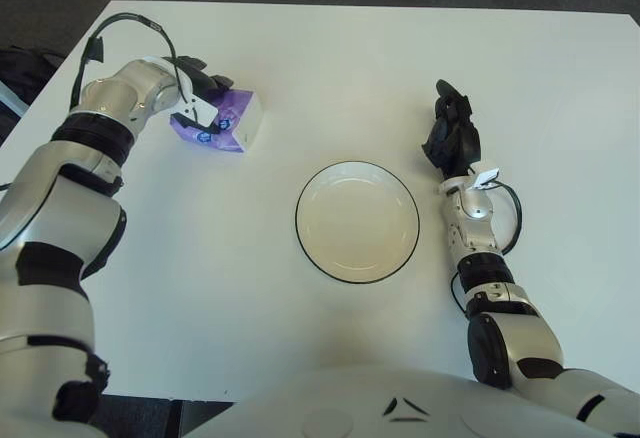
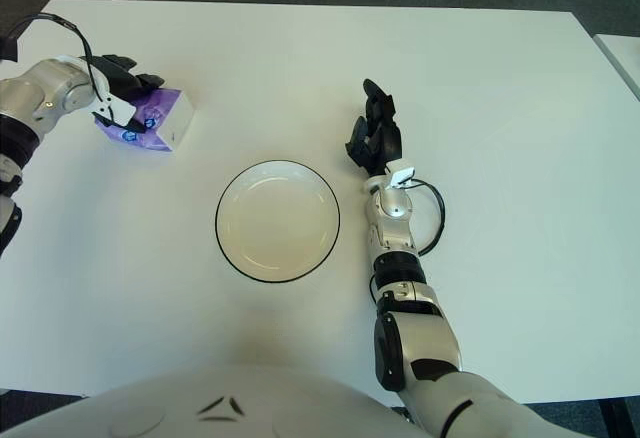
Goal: Put the tissue paper into the plate.
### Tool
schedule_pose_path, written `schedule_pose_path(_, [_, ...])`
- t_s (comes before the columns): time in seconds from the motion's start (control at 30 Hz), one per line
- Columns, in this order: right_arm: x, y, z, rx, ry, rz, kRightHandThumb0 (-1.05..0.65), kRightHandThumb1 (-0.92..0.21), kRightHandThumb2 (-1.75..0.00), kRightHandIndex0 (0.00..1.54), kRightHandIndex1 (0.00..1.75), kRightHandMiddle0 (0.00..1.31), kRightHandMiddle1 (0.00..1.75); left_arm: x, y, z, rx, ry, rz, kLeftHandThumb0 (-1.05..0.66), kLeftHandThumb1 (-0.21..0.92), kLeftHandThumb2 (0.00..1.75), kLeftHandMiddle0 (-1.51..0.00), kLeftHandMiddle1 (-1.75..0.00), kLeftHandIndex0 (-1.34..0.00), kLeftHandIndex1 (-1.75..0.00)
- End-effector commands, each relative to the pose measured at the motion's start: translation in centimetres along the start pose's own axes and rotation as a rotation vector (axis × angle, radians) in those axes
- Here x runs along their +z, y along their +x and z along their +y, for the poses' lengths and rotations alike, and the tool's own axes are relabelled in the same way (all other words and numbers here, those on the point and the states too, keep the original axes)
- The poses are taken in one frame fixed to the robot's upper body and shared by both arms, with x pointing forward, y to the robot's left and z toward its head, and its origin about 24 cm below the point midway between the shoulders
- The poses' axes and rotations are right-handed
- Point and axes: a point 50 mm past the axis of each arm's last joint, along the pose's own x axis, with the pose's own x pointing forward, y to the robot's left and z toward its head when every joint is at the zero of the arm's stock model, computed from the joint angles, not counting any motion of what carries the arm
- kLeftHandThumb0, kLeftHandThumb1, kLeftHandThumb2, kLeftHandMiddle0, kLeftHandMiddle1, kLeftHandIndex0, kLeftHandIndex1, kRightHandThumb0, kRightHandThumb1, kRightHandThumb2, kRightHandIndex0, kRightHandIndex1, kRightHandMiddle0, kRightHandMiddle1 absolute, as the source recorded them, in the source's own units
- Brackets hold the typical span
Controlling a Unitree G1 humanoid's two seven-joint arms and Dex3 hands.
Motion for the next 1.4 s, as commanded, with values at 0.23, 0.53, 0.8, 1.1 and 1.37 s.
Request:
schedule_pose_path(0.23, [-6.6,-6.2,-1.4,-0.09,0.034,0.342,-0.62,-0.92,-0.89,0.2,0.0,0.0,0.5,4.1,2.2,-5.6,-0.184,0.055,-0.099,-0.93,0.84,0.06,0.0,0.0,0.0,0.0])
schedule_pose_path(0.53, [-6.6,-6.3,-1.4,-0.094,0.039,0.342,-0.62,-0.92,-0.89,0.19,0.0,0.0,0.51,4.8,2.7,-7.2,-0.202,0.076,-0.08,-0.91,0.84,0.06,0.0,0.0,0.0,0.0])
schedule_pose_path(0.8, [-6.6,-6.3,-1.3,-0.094,0.041,0.339,-0.62,-0.92,-0.89,0.2,0.0,0.0,0.51,5.1,2.7,-7.5,-0.218,0.099,-0.095,-0.99,0.86,0.06,0.0,0.0,0.0,0.0])
schedule_pose_path(1.1, [-6.6,-6.4,-1.4,-0.091,0.041,0.339,-0.63,-0.92,-0.89,0.2,0.0,0.0,0.5,6.2,2.7,-8.3,-0.201,0.09,-0.15,-0.82,0.81,0.05,-0.11,-0.03,-0.01,-0.26])
schedule_pose_path(1.37, [-6.6,-6.4,-1.5,-0.092,0.035,0.346,-0.63,-0.92,-0.89,0.2,0.0,0.0,0.51,6.8,3.1,-9.5,-0.279,0.06,-0.135,-0.68,0.63,0.38,-0.49,-0.34,-0.21,-1.44])
